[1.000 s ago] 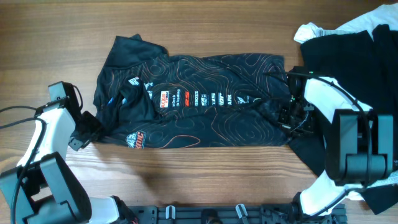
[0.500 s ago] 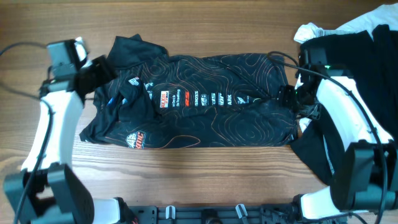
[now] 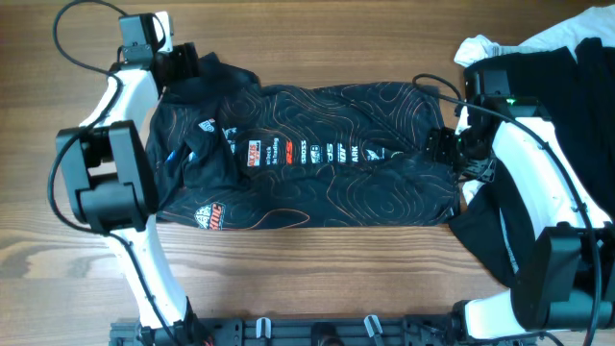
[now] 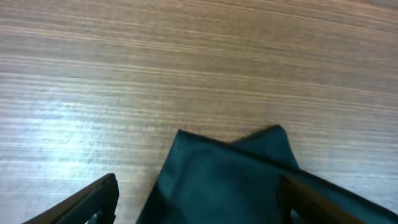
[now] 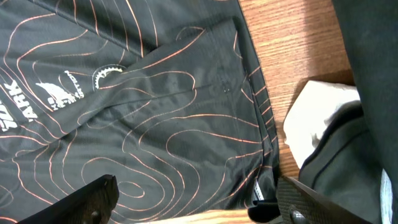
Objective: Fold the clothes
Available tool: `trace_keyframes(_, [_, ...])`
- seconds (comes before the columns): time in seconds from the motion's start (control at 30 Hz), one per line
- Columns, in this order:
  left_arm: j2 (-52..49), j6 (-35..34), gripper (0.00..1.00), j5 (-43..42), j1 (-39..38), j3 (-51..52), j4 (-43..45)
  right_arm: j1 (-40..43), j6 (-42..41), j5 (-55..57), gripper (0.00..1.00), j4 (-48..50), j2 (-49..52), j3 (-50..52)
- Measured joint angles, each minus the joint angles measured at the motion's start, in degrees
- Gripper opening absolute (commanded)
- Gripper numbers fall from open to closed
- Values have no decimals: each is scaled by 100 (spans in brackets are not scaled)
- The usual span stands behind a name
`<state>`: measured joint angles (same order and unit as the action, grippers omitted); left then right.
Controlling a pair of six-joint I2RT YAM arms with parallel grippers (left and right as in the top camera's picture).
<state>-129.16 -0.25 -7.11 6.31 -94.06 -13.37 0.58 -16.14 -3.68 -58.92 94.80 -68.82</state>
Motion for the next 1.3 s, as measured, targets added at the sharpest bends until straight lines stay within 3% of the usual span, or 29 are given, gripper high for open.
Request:
trace_keyframes(0.13, [-306, 22, 80, 13, 0, -9, 404, 0, -7, 0, 87, 0, 0, 0])
trace_keyframes(0.23, [-479, 76, 68, -72, -4, -50, 404, 0, -9, -4, 87, 2, 0, 0])
trace_keyframes(0.3, [-487, 107, 44, -94, -15, -72, 354, 0, -9, -20, 87, 4, 0, 0])
trace_keyframes(0.33, [-490, 116, 20, -103, -24, -74, 315, 0, -9, -20, 87, 4, 0, 0])
trace_keyframes(0.4, [-501, 116, 6, -140, -37, -83, 295, 0, -9, -22, 87, 11, 0, 0])
trace_keyframes(0.43, [-514, 105, 4, -138, -37, -83, 293, 0, -9, -22, 87, 28, 0, 0])
trace_keyframes(0.6, [-525, 122, 4, -179, -37, -122, 133, 0, -24, -35, 85, 352, 0, 0])
trace_keyframes(0.73, [-245, -96, 4, -186, -37, -144, -804, 0, 140, -61, 82, 957, 0, 0])
trace_keyframes(0.87, [374, -251, 4, -313, -37, -111, -1711, 0, 299, -85, 82, 2671, 284, -31])
trace_keyframes(0.93, [691, -286, 4, -352, -37, -118, -2087, 0, 297, -157, 80, 4044, 804, -74])
trace_keyframes(1.07, [789, -308, 4, -376, -37, -120, -2653, 0, 127, -186, 80, 5283, 1650, -79])
trace_keyframes(1.23, [789, -308, 4, -376, -39, -120, -2730, -4, -319, -2, 81, 5764, 2393, -114])
trace_keyframes(1.3, [789, -308, 4, -380, -39, -120, -2761, -4, -402, 131, 73, 5805, 2439, -133])
